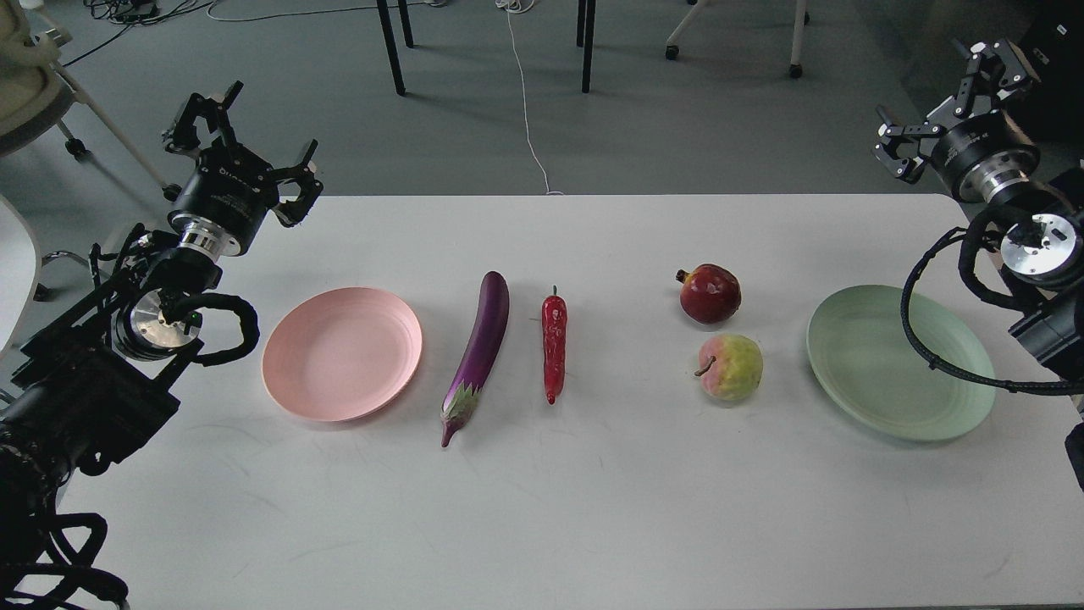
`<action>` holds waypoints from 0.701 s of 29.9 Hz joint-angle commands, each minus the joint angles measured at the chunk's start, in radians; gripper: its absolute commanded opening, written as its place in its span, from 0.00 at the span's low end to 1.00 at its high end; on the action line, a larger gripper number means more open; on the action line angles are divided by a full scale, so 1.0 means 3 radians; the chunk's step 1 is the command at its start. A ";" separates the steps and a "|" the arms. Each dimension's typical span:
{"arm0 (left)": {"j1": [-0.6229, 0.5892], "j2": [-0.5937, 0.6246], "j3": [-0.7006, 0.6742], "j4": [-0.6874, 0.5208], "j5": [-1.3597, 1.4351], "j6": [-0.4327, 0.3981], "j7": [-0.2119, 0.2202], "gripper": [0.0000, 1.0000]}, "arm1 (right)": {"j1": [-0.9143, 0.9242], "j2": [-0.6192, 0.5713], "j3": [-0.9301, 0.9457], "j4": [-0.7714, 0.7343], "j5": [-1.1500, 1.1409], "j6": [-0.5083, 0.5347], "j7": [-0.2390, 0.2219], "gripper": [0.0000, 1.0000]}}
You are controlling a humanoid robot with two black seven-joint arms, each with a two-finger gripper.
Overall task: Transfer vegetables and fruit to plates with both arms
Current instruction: 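Raise the right gripper and move it over the yellow-green peach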
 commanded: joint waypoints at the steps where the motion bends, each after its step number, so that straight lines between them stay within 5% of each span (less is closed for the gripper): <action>1: -0.0007 0.0061 0.0001 -0.0020 0.0010 0.0000 0.0014 0.99 | 0.0448 0.0040 -0.0599 0.0018 -0.0379 0.0000 0.0001 0.98; 7: -0.0012 0.0137 -0.0004 -0.0020 0.0005 0.0000 -0.0006 0.99 | 0.0980 0.0214 -0.1290 0.0396 -0.1315 0.0000 0.0001 0.98; 16: -0.0007 0.0275 -0.0015 -0.0020 -0.0005 0.0000 -0.0017 0.99 | 0.1379 0.0188 -0.1852 0.1608 -0.3038 0.0000 0.0026 0.98; 21: -0.0007 0.0347 -0.0020 -0.0020 -0.0005 0.0000 -0.0017 0.99 | 0.1426 0.0178 -0.2343 0.2021 -0.3346 0.0000 0.0047 0.98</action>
